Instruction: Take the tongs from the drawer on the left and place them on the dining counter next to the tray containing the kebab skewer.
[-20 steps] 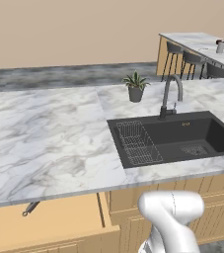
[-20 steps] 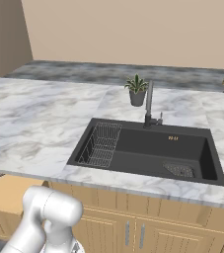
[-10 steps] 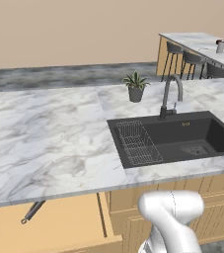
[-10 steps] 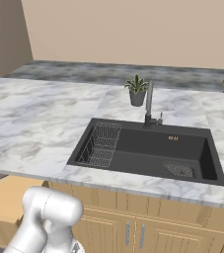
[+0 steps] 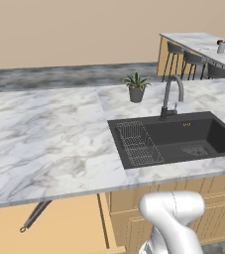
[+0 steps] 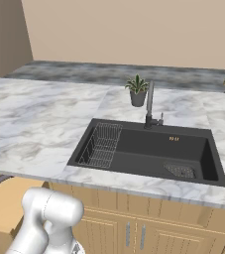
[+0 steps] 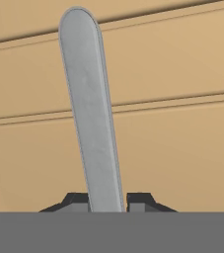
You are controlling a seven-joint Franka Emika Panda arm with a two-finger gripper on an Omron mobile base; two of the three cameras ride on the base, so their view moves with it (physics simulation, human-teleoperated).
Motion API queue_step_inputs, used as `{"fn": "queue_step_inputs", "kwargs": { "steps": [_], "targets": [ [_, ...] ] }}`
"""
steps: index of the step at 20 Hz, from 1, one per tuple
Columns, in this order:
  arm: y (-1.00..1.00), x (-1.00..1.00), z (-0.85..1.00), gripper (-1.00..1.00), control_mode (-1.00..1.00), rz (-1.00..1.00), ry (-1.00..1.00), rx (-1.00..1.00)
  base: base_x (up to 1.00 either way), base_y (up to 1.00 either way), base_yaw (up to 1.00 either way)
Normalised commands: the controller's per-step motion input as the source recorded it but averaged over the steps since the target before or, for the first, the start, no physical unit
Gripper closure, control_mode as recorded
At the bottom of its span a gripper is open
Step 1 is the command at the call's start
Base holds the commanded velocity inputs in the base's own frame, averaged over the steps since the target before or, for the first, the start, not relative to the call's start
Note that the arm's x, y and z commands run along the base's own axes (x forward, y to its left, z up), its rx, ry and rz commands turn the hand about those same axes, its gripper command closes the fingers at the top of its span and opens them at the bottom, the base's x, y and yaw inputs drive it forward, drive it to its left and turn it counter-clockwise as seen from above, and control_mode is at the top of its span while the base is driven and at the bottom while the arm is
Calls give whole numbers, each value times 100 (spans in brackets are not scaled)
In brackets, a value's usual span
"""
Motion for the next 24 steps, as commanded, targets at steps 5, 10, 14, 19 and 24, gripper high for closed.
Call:
{"fn": "queue_step_inputs", "kwargs": {
  "steps": [5, 10, 14, 19, 24],
  "targets": [
    [0, -24, 0, 100, -100, 0, 0, 0, 0, 0, 0],
    [0, -22, 0, 100, -100, 0, 0, 0, 0, 0, 0],
    [0, -13, 0, 100, -100, 0, 0, 0, 0, 0, 0],
    [0, 0, 0, -100, -100, 0, 0, 0, 0, 0, 0],
    [0, 0, 0, -100, -100, 0, 0, 0, 0, 0, 0]
  ]
}}
